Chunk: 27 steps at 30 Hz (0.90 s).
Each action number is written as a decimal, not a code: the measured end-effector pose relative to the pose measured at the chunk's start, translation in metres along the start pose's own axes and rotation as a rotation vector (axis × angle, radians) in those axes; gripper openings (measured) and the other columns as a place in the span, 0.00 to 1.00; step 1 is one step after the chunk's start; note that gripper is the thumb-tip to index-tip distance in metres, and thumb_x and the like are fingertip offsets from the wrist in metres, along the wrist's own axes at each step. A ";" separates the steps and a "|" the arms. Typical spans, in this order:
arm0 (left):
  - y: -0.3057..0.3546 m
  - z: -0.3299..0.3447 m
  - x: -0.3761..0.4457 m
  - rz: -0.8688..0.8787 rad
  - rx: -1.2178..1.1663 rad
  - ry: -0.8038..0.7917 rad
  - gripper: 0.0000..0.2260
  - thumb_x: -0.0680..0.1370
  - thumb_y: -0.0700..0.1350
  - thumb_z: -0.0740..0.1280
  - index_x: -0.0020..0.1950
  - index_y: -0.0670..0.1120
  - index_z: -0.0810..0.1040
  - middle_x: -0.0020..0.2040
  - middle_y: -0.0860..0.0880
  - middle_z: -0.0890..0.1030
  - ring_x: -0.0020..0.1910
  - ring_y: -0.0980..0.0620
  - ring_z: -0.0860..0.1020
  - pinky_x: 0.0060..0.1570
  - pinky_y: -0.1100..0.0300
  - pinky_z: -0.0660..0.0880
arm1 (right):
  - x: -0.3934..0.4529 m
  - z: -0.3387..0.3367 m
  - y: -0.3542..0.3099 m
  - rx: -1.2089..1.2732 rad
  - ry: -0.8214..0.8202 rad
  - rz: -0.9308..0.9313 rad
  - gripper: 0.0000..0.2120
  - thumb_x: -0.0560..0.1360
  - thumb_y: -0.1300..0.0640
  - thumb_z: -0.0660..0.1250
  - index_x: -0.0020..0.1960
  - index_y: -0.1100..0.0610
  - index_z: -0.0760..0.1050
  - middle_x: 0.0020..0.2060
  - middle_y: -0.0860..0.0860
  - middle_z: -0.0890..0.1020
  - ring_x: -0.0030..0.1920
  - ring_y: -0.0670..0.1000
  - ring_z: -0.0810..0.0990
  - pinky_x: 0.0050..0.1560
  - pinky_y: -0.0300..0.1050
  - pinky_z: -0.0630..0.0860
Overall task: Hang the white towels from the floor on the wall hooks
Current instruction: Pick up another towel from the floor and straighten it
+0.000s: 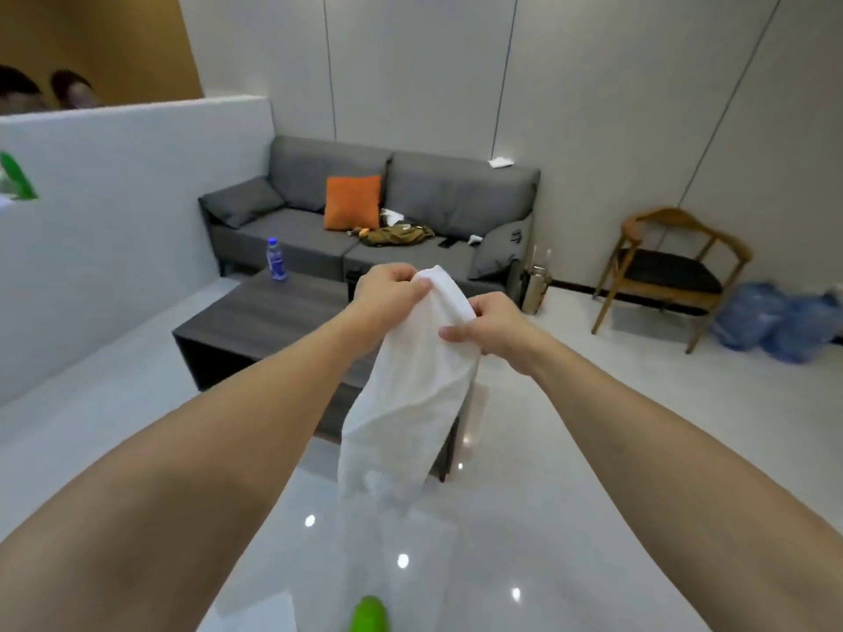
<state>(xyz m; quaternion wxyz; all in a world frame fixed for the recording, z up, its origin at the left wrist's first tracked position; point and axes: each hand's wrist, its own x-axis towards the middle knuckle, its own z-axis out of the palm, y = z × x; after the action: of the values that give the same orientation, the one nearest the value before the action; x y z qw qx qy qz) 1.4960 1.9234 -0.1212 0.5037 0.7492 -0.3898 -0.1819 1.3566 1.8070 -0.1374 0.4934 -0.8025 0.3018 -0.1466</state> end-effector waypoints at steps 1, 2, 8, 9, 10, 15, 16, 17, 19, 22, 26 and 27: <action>0.007 0.006 0.022 0.025 0.004 -0.001 0.09 0.76 0.52 0.65 0.44 0.48 0.82 0.44 0.49 0.81 0.47 0.49 0.80 0.50 0.49 0.79 | 0.012 -0.012 0.006 -0.016 0.043 0.019 0.04 0.70 0.57 0.76 0.42 0.55 0.82 0.38 0.51 0.84 0.41 0.52 0.82 0.39 0.45 0.76; 0.013 0.011 0.045 0.050 0.008 -0.010 0.10 0.77 0.52 0.65 0.43 0.48 0.81 0.42 0.50 0.81 0.46 0.49 0.79 0.48 0.51 0.78 | 0.027 -0.024 0.010 -0.017 0.088 0.036 0.02 0.72 0.58 0.73 0.44 0.57 0.82 0.39 0.52 0.83 0.42 0.52 0.81 0.39 0.45 0.76; 0.043 0.037 0.185 0.107 0.004 -0.209 0.07 0.77 0.46 0.64 0.43 0.47 0.81 0.37 0.52 0.82 0.36 0.55 0.81 0.32 0.63 0.75 | 0.129 -0.094 0.004 0.059 0.351 0.122 0.13 0.76 0.60 0.62 0.51 0.70 0.76 0.39 0.58 0.78 0.39 0.56 0.77 0.39 0.48 0.72; 0.048 0.042 0.206 0.120 -0.021 -0.276 0.06 0.78 0.46 0.66 0.45 0.47 0.81 0.37 0.53 0.83 0.36 0.56 0.82 0.31 0.64 0.75 | 0.145 -0.106 0.000 0.064 0.378 0.124 0.13 0.75 0.60 0.62 0.50 0.70 0.77 0.38 0.59 0.79 0.38 0.56 0.77 0.38 0.48 0.72; 0.053 0.046 0.224 0.135 -0.050 -0.341 0.05 0.77 0.48 0.68 0.47 0.47 0.82 0.38 0.54 0.84 0.37 0.56 0.83 0.32 0.64 0.77 | 0.160 -0.118 -0.004 0.083 0.396 0.125 0.12 0.74 0.61 0.62 0.49 0.70 0.77 0.38 0.60 0.79 0.38 0.58 0.79 0.38 0.48 0.73; 0.084 0.081 0.307 0.177 -0.007 -0.523 0.20 0.68 0.55 0.78 0.55 0.48 0.80 0.47 0.50 0.85 0.47 0.50 0.84 0.41 0.56 0.81 | 0.215 -0.180 -0.001 0.077 0.457 0.133 0.09 0.71 0.63 0.63 0.44 0.68 0.78 0.38 0.60 0.78 0.38 0.57 0.77 0.38 0.48 0.75; 0.089 0.090 0.322 0.185 0.066 -0.465 0.21 0.68 0.55 0.78 0.55 0.47 0.79 0.48 0.49 0.83 0.47 0.49 0.83 0.42 0.56 0.81 | 0.223 -0.192 0.004 0.066 0.454 0.125 0.10 0.71 0.62 0.65 0.44 0.70 0.78 0.38 0.60 0.77 0.38 0.58 0.77 0.38 0.49 0.75; 0.094 0.101 0.338 0.205 0.127 -0.399 0.20 0.69 0.56 0.77 0.54 0.46 0.79 0.48 0.48 0.82 0.47 0.50 0.82 0.42 0.56 0.79 | 0.230 -0.204 0.010 0.051 0.447 0.111 0.11 0.72 0.61 0.66 0.44 0.71 0.77 0.38 0.60 0.77 0.38 0.57 0.77 0.39 0.50 0.75; 0.106 0.121 0.369 0.270 0.161 -0.326 0.14 0.71 0.55 0.74 0.51 0.47 0.82 0.47 0.48 0.82 0.48 0.50 0.81 0.45 0.54 0.79 | 0.243 -0.232 0.022 0.026 0.426 0.072 0.17 0.75 0.55 0.68 0.47 0.72 0.76 0.37 0.59 0.77 0.37 0.56 0.77 0.39 0.49 0.75; 0.125 0.151 0.411 0.292 0.140 -0.199 0.11 0.72 0.55 0.72 0.49 0.49 0.84 0.45 0.47 0.83 0.47 0.48 0.81 0.45 0.51 0.81 | 0.267 -0.282 0.042 -0.009 0.422 0.004 0.21 0.77 0.51 0.67 0.47 0.72 0.77 0.36 0.57 0.78 0.37 0.54 0.77 0.38 0.47 0.73; 0.140 0.189 0.464 0.296 0.139 0.000 0.12 0.70 0.58 0.69 0.47 0.53 0.84 0.45 0.48 0.82 0.45 0.48 0.80 0.44 0.53 0.81 | 0.306 -0.346 0.070 -0.046 0.410 -0.060 0.21 0.77 0.50 0.68 0.43 0.70 0.77 0.36 0.57 0.77 0.37 0.54 0.76 0.38 0.47 0.71; 0.144 0.198 0.476 0.293 0.124 0.049 0.08 0.70 0.57 0.68 0.43 0.57 0.84 0.43 0.49 0.82 0.44 0.49 0.80 0.43 0.55 0.80 | 0.316 -0.361 0.075 -0.062 0.404 -0.079 0.19 0.77 0.50 0.69 0.39 0.67 0.76 0.34 0.56 0.75 0.35 0.53 0.74 0.37 0.45 0.69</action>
<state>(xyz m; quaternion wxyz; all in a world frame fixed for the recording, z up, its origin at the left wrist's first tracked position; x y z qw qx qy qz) 1.6066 1.4093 -0.0192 0.4870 0.7182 -0.4929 -0.0638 1.3840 1.3297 -0.0537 0.3918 -0.7827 0.3673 -0.3146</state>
